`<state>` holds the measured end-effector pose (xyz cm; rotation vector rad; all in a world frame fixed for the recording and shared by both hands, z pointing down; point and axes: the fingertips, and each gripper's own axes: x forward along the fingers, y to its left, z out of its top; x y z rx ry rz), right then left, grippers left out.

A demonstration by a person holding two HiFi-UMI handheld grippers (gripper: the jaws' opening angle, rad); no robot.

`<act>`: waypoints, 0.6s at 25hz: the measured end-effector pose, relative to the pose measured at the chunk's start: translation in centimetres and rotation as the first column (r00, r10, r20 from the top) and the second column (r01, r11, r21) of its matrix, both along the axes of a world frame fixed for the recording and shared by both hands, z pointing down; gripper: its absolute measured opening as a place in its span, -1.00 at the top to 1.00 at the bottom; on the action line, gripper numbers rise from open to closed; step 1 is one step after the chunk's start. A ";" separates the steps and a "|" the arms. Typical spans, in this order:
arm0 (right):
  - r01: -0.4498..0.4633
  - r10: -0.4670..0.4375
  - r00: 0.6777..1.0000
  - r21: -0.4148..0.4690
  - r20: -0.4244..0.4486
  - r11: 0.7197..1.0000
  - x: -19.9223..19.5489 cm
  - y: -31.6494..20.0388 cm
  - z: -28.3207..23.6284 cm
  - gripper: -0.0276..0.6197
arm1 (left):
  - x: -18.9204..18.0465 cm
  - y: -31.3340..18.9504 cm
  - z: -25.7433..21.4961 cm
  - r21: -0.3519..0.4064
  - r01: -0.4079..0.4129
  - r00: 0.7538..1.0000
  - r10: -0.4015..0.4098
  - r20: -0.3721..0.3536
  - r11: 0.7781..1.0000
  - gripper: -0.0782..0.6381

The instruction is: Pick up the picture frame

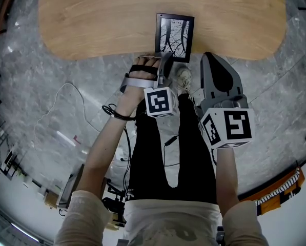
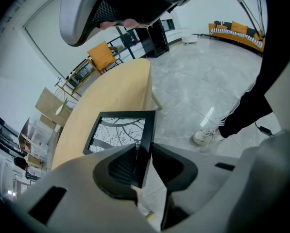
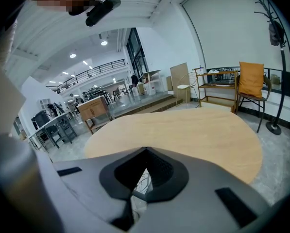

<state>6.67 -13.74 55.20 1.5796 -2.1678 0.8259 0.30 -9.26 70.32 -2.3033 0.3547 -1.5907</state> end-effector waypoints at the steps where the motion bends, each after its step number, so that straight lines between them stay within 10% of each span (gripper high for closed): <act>1: 0.000 0.000 1.000 0.000 0.000 1.000 -0.1 0.4 0.1 0.91 | -0.2 0.5 0.1 -0.006 -0.001 1.000 0.001 0.000 1.000 0.48; 15: -0.011 0.011 1.000 0.009 0.008 1.000 -0.5 -0.1 -0.9 0.91 | 0.1 -0.4 -2.3 -0.041 0.048 0.996 -0.051 -0.070 0.998 0.55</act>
